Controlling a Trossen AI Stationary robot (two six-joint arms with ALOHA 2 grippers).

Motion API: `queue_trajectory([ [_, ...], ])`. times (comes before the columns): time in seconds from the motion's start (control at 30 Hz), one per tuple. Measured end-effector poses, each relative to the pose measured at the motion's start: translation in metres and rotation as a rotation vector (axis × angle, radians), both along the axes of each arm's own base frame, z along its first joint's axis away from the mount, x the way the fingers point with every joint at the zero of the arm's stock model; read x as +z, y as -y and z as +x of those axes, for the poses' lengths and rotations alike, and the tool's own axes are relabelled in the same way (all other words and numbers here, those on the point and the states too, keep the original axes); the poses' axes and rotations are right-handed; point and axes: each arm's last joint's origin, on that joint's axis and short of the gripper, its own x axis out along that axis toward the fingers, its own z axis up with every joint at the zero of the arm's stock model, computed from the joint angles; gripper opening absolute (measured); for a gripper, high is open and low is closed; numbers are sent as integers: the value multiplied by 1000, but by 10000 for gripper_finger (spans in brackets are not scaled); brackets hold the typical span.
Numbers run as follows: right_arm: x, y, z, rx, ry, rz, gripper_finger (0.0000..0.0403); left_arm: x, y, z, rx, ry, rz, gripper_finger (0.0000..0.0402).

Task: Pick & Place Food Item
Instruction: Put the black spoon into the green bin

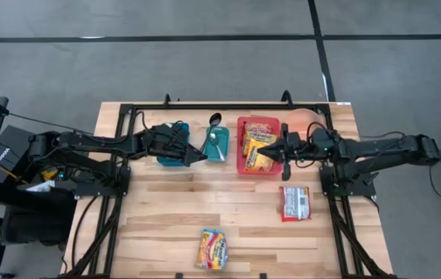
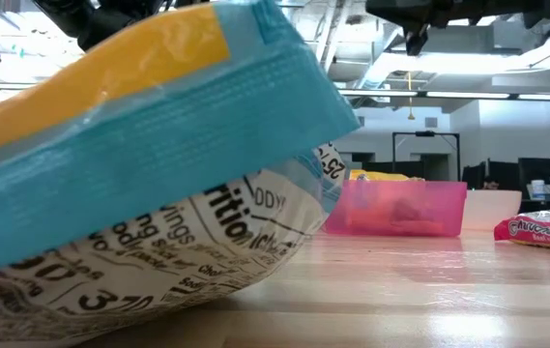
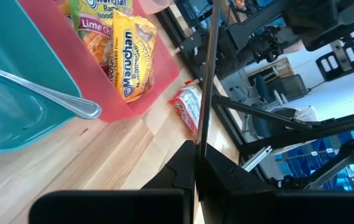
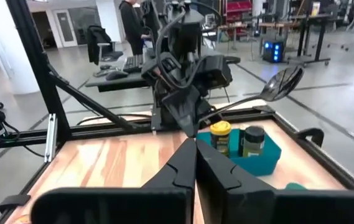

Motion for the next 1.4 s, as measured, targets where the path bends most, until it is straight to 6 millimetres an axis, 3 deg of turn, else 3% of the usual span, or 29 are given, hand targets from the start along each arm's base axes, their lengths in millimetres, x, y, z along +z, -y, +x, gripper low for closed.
queue_trajectory([
  [0.1,-8,0,-8,1,22,-6,1,0,0,0,2,0,1,0],
  [0.3,-47,0,-26,2,90,24,1,1,0,0,-2,8,17,0],
  [0.5,-71,1,-38,-4,95,8,1,3,0,1,-4,27,23,0],
  [1.4,-88,1,-31,-11,-8,26,1,3,0,1,0,29,14,0],
])
